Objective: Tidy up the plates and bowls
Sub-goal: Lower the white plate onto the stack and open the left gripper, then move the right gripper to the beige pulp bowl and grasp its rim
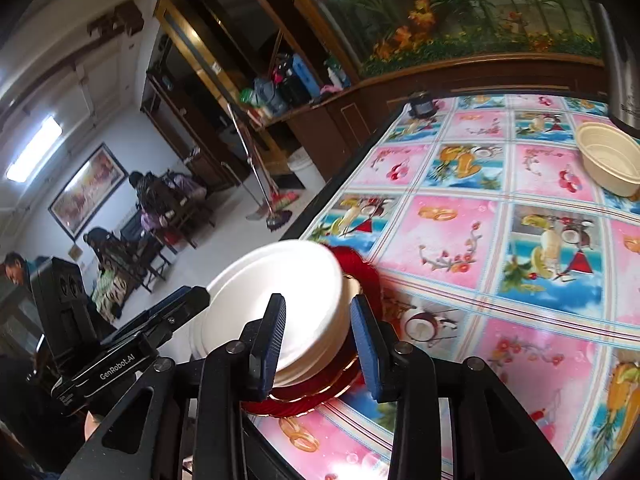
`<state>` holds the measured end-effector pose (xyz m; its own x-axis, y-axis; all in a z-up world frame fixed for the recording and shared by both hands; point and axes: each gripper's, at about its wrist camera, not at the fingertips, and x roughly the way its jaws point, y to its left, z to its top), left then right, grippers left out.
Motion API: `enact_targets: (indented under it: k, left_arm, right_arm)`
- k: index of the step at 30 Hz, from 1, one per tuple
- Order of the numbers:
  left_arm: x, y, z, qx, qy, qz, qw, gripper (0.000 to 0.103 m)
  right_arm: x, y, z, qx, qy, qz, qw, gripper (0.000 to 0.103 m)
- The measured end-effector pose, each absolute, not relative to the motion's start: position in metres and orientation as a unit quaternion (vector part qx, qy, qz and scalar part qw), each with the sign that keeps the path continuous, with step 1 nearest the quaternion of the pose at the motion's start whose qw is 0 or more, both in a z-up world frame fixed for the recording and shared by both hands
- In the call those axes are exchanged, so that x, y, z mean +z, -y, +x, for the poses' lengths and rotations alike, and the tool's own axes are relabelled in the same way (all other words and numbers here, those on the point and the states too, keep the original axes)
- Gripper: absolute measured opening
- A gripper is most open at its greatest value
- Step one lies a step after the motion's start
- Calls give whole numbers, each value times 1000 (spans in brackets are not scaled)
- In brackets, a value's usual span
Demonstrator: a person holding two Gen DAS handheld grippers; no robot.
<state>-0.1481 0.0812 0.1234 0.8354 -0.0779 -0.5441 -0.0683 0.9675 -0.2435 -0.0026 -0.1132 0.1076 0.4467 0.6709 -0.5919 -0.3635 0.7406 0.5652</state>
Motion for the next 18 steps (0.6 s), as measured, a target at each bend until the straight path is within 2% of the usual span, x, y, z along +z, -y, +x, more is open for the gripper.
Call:
enact_targets:
  k: [2, 6, 9, 18]
  left_arm:
    - [132, -70, -153, -17, -276, -120, 954, 66]
    - [144, -32, -157, -62, -264, -83, 959, 70]
    - [139, 14, -154, -121, -274, -50, 953, 73]
    - [61, 165, -137, -279, -346, 65, 893, 74]
  right_arm:
    - [111, 128, -4, 302, -417, 193, 835, 38]
    - [116, 166, -5, 270, -396, 216, 851, 49]
    - [114, 199, -4, 235, -385, 230, 863, 50]
    - [83, 300, 4, 116, -382, 264, 878, 49]
